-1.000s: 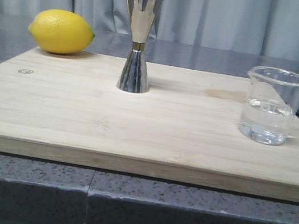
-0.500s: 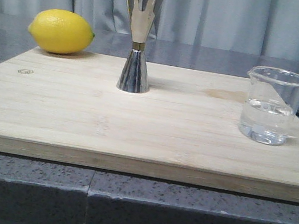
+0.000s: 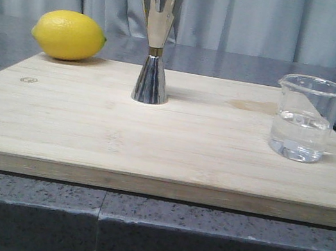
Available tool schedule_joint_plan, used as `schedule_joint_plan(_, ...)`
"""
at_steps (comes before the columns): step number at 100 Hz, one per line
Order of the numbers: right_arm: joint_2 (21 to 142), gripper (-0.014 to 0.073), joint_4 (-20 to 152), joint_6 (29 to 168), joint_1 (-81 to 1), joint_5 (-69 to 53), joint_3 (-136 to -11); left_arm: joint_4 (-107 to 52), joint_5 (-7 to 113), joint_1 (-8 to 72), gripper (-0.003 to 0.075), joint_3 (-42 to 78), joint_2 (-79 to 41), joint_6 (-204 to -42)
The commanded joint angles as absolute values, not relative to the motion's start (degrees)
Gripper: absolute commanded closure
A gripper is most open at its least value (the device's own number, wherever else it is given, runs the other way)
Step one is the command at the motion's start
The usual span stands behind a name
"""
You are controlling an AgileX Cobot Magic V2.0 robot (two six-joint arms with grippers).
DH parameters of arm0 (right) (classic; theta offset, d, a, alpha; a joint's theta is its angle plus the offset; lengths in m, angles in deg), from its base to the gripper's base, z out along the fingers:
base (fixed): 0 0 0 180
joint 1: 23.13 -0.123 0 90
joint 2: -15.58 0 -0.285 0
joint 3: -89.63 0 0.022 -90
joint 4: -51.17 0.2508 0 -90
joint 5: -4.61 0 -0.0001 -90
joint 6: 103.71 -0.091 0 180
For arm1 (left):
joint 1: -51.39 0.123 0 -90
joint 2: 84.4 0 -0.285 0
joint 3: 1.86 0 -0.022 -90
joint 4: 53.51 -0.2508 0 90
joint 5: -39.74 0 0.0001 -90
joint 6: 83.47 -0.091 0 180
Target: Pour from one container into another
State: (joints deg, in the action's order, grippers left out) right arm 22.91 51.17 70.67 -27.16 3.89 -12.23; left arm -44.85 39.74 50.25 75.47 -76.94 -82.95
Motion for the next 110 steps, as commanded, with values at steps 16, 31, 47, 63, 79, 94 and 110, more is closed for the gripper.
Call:
schedule_joint_plan(16,21.8,0.0665,52.0,70.9,-26.8,1.9,-16.9,-38.7,45.3,49.7,0.0740,69.1,-78.1,-82.3)
schedule_joint_plan(31,24.7,0.0665,52.0,70.9,-26.8,-3.7,-23.5,-38.1,51.4,49.7,0.0740,61.0,-74.5,-82.3)
schedule_joint_plan(47,31.8,0.0665,52.0,70.9,-26.8,-12.7,-32.2,-33.9,62.6,49.7,0.0739,48.4,-64.8,-83.5)
schedule_joint_plan(63,40.0,0.0665,52.0,70.9,-26.8,-21.9,-41.1,-21.8,74.4,49.7,0.0739,37.7,-52.9,-101.5)
schedule_joint_plan(79,47.3,0.0665,52.0,71.0,-26.8,-29.4,-48.8,-7.2,82.5,49.7,0.0739,33.1,-43.2,-119.8)
schedule_joint_plan(94,52.3,0.0665,52.8,75.6,-26.8,-36.7,-53.2,-0.1,86.0,49.7,0.0739,32.2,-36.6,-129.1)
schedule_joint_plan(110,54.1,0.0665,61.2,82.5,-26.8,-38.1,-53.2,6.4,90.2,49.7,0.0738,32.2,-32.8,-140.1)
